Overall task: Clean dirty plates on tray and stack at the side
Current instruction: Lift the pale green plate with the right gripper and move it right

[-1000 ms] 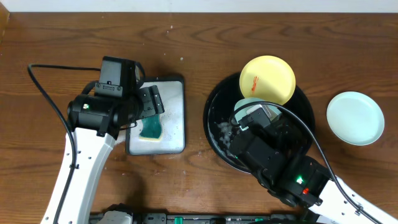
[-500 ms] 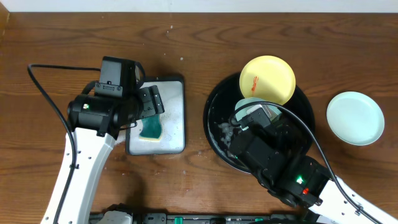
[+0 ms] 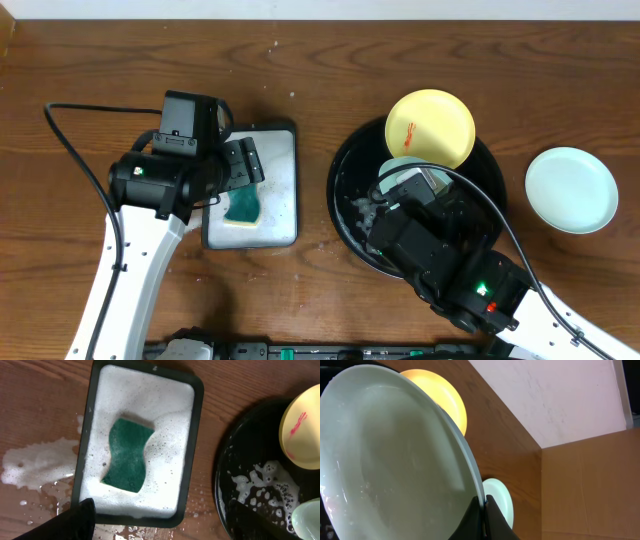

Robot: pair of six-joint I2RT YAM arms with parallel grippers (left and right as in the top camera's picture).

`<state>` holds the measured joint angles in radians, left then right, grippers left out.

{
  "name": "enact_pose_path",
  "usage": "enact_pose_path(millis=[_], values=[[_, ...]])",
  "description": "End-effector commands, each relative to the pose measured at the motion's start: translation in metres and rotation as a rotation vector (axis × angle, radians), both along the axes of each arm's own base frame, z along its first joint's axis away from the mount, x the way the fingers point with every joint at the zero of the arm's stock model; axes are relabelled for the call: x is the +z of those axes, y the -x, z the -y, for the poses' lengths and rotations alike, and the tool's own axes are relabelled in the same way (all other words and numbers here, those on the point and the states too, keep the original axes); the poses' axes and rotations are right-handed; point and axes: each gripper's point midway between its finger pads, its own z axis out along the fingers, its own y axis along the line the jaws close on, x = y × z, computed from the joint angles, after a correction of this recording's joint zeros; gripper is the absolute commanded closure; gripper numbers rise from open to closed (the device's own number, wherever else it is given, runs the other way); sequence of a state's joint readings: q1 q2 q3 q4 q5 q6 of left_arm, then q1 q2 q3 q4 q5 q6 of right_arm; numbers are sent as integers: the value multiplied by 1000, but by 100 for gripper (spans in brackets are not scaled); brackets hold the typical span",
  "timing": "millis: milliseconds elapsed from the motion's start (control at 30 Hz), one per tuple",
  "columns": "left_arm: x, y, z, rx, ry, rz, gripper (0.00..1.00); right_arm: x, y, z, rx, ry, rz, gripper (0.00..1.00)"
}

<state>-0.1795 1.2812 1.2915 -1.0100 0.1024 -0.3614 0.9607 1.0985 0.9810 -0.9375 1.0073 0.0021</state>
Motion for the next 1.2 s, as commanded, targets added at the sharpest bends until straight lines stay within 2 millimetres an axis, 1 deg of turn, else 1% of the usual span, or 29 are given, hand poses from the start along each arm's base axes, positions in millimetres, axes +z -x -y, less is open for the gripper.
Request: enact_pose_path(millis=[0,967,1000,1033,1067,1100,1167], values=[[2,0,0,-8,-1,6,17,13,-2,-1,-7,4,42,99],[2,-1,0,-8,-1,6,17,13,-2,0,-13,-7,45,99],[2,0,0,-8,-1,6,17,13,-3,-3,-23,-50,51,99],[2,0,0,-8,-1,6,17,8,-4,-11,-18,-123,34,99],[2,-1,0,-8,-1,6,17,-2,-3,-23,23,-173,-22,99],[2,0,0,-8,-1,6,17,-8,-3,-27,51,-163,-62,99],[2,0,0,-8,-1,6,17,-5,-11,-7,-33,-89,-16,99]])
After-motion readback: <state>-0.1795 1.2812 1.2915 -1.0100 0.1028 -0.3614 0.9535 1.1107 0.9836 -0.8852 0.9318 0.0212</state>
